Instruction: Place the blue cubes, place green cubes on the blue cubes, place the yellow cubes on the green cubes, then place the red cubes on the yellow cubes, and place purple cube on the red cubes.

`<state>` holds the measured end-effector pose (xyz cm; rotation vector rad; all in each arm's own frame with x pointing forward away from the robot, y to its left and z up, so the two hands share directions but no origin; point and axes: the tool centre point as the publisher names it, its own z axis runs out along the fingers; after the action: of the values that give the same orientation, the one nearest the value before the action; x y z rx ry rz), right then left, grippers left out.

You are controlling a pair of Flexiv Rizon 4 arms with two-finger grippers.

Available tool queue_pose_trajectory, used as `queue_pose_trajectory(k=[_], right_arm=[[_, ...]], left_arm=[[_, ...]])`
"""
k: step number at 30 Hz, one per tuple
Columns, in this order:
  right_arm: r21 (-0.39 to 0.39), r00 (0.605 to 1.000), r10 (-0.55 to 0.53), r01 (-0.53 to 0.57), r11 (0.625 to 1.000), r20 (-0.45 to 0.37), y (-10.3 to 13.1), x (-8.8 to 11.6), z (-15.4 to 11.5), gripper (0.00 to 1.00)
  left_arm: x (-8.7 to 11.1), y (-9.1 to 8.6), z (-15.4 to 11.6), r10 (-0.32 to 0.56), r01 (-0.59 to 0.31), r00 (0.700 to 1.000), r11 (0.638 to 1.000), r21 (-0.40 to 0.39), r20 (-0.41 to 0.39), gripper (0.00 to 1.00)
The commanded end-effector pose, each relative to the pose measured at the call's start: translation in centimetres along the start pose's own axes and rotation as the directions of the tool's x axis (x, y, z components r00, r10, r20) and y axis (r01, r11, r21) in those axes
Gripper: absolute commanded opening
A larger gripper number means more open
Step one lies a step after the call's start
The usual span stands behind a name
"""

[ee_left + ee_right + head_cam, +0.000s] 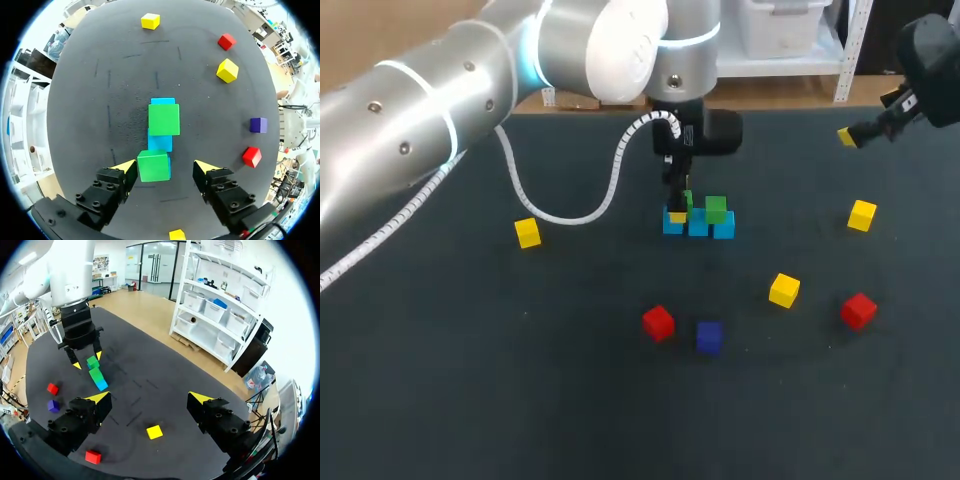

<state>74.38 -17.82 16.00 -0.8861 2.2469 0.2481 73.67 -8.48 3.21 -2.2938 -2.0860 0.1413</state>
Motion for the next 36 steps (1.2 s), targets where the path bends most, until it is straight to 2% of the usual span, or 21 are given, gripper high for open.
queue_pose_trajectory(k=[1, 2, 4, 6, 8, 10, 11, 12, 13, 17, 18, 20, 21, 22, 23, 25, 30, 36], right_arm=[[0.002, 1.0, 0.001, -0.001, 1.0, -0.002, 0.05, -0.02, -0.12, 1.0], [0.002, 1.0, 0.001, -0.001, 1.0, -0.002, 0.05, -0.02, -0.12, 1.0], [0.002, 1.0, 0.001, -0.001, 1.0, -0.002, 0.05, -0.02, -0.12, 1.0], [0.002, 1.0, 0.001, -0.001, 1.0, -0.002, 0.05, -0.02, -0.12, 1.0], [0.002, 1.0, 0.001, -0.001, 1.0, -0.002, 0.05, -0.02, -0.12, 1.0], [0.002, 1.0, 0.001, -0.001, 1.0, -0.002, 0.05, -0.02, -0.12, 1.0], [0.002, 1.0, 0.001, -0.001, 1.0, -0.002, 0.05, -0.02, -0.12, 1.0], [0.002, 1.0, 0.001, -0.001, 1.0, -0.002, 0.05, -0.02, -0.12, 1.0], [0.002, 1.0, 0.001, -0.001, 1.0, -0.002, 0.05, -0.02, -0.12, 1.0], [0.002, 1.0, 0.001, -0.001, 1.0, -0.002, 0.05, -0.02, -0.12, 1.0], [0.002, 1.0, 0.001, -0.001, 1.0, -0.002, 0.05, -0.02, -0.12, 1.0], [0.002, 1.0, 0.001, -0.001, 1.0, -0.002, 0.05, -0.02, -0.12, 1.0], [0.002, 1.0, 0.001, -0.001, 1.0, -0.002, 0.05, -0.02, -0.12, 1.0], [0.002, 1.0, 0.001, -0.001, 1.0, -0.002, 0.05, -0.02, -0.12, 1.0], [0.002, 1.0, 0.001, -0.001, 1.0, -0.002, 0.05, -0.02, -0.12, 1.0], [0.002, 1.0, 0.001, -0.001, 1.0, -0.002, 0.05, -0.02, -0.12, 1.0], [0.002, 1.0, 0.001, -0.001, 1.0, -0.002, 0.05, -0.02, -0.12, 1.0], [0.002, 1.0, 0.001, -0.001, 1.0, -0.002, 0.05, -0.02, -0.12, 1.0]], left_arm=[[-0.01, 0.16, -0.06, 0.002, -0.002, 1.0, 1.0, 0.006, -0.004, 0.54], [0.0, 0.15, -0.07, 0.002, -0.002, 1.0, 1.0, 0.006, -0.004, 0.53], [0.0, 0.14, -0.08, 0.002, -0.002, 1.0, 1.0, 0.005, -0.004, 0.64], [-0.01, 0.16, -0.09, 0.002, -0.002, 1.0, 1.0, 0.005, -0.003, 0.6], [-0.03, 0.16, -0.09, 0.001, -0.001, 1.0, 1.0, 0.005, -0.003, 0.63], [-0.04, 0.17, -0.08, 0.002, -0.002, 1.0, 1.0, 0.006, -0.003, 0.78], [-0.05, 0.17, -0.07, 0.002, -0.002, 1.0, 1.0, 0.007, -0.002, 0.83], [-0.06, 0.17, -0.06, 0.002, -0.002, 1.0, 1.0, 0.007, -0.002, 0.76], [-0.06, 0.17, -0.05, 0.001, -0.001, 1.0, 1.0, 0.007, -0.002, 0.74], [-0.05, 0.17, -0.02, 0.0, 0.0, 1.0, 1.0, 0.008, -0.001, 0.8], [-0.05, 0.17, -0.02, 0.0, 0.0, 1.0, 1.0, 0.008, -0.001, 0.73], [-0.04, 0.18, -0.02, -0.002, 0.002, 1.0, 1.0, 0.007, 0.0, 0.46], [-0.03, 0.18, -0.02, -0.003, 0.003, 1.0, 1.0, 0.007, 0.0, 0.47], [-0.02, 0.18, -0.02, -0.004, 0.004, 1.0, 1.0, 0.007, 0.0, 0.65], [-0.02, 0.19, -0.01, -0.004, 0.004, 1.0, 1.0, 0.007, 0.0, 0.68], [-0.01, 0.2, 0.0, -0.004, 0.004, 1.0, 1.0, 0.007, 0.0, 0.59], [-0.04, 0.22, 0.0, -0.003, 0.003, 1.0, 1.0, 0.008, 0.003, 0.51], [-0.14, 0.24, 0.01, -0.002, 0.002, 1.0, 1.0, 0.007, 0.0, 0.51]])
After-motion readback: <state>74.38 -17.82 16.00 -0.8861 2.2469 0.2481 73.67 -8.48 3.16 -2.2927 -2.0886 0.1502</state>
